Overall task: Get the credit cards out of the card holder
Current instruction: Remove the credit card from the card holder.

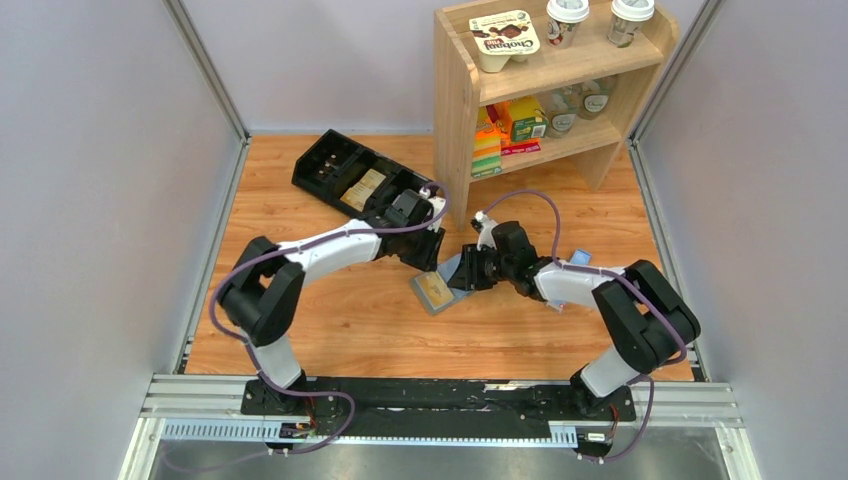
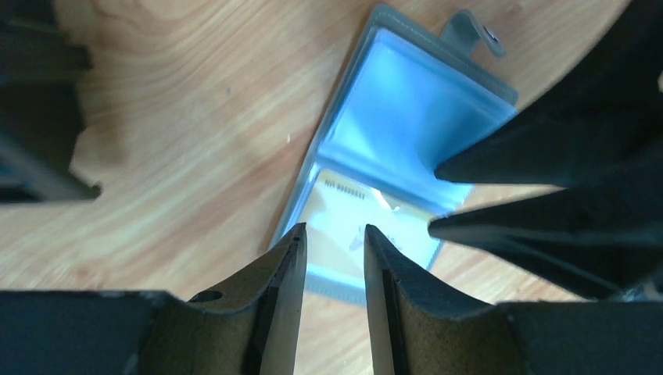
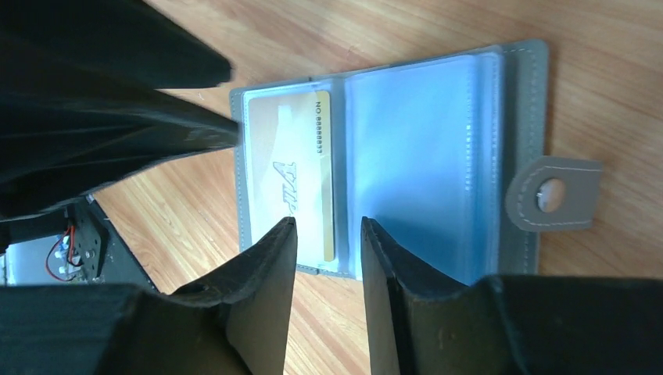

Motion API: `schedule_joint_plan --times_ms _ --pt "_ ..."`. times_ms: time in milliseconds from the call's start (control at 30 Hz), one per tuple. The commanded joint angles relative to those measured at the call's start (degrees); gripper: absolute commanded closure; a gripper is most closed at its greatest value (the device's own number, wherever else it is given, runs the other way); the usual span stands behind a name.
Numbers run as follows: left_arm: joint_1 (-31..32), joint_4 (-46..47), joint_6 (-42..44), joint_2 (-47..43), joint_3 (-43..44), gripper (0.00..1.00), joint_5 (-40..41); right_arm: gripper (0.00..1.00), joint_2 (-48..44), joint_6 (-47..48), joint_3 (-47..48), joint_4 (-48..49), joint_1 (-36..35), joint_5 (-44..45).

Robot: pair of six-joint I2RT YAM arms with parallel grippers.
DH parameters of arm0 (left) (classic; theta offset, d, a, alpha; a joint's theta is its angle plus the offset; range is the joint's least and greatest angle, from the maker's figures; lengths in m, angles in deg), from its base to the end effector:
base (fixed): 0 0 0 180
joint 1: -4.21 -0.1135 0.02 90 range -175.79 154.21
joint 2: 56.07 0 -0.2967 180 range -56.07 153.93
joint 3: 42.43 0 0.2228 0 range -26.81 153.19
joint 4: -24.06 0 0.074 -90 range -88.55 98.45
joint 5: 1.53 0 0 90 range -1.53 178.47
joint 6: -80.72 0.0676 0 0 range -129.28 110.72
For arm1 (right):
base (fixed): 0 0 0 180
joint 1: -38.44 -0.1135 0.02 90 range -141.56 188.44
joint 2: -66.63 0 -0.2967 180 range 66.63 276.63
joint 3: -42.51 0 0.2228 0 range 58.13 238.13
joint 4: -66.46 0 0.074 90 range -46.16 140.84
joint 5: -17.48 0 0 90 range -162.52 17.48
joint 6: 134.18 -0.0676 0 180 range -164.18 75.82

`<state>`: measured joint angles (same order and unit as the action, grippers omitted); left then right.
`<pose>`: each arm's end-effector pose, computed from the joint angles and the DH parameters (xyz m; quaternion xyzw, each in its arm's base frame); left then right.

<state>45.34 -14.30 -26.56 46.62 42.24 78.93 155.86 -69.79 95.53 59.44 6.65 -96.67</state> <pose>0.2750 -0.2551 0.2169 0.2206 0.9284 -0.2101 0.2127 0.2359 0.1787 0.1856 -0.1313 0.8918 0.3548 0.2482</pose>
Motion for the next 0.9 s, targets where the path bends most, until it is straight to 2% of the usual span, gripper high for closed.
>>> schedule_joint_plan --times_ms 0,200,467,733,867 --pt "0.1 1.7 0.7 -8.4 -4.5 0.59 2.8 0.62 2.0 -1.6 1.3 4.0 0.1 -4.1" --pt "0.1 3.1 -0.6 -8.1 -8.8 0.66 -0.9 0.61 5.0 -1.6 3.6 3.3 0.1 -4.5" --pt "0.2 3.4 0.0 -2.1 -7.8 0.69 -2.8 0.61 8.1 -2.0 4.9 2.8 0.2 -7.6" --pt "0.2 0.7 0.6 -1.9 -10.6 0.71 0.0 0.62 9.2 -2.2 5.0 2.7 0.2 -10.2" --pt "0.2 0.5 0.6 -2.4 -11.9 0.71 1.5 0.68 8.9 -2.9 5.3 4.2 0.2 -14.1"
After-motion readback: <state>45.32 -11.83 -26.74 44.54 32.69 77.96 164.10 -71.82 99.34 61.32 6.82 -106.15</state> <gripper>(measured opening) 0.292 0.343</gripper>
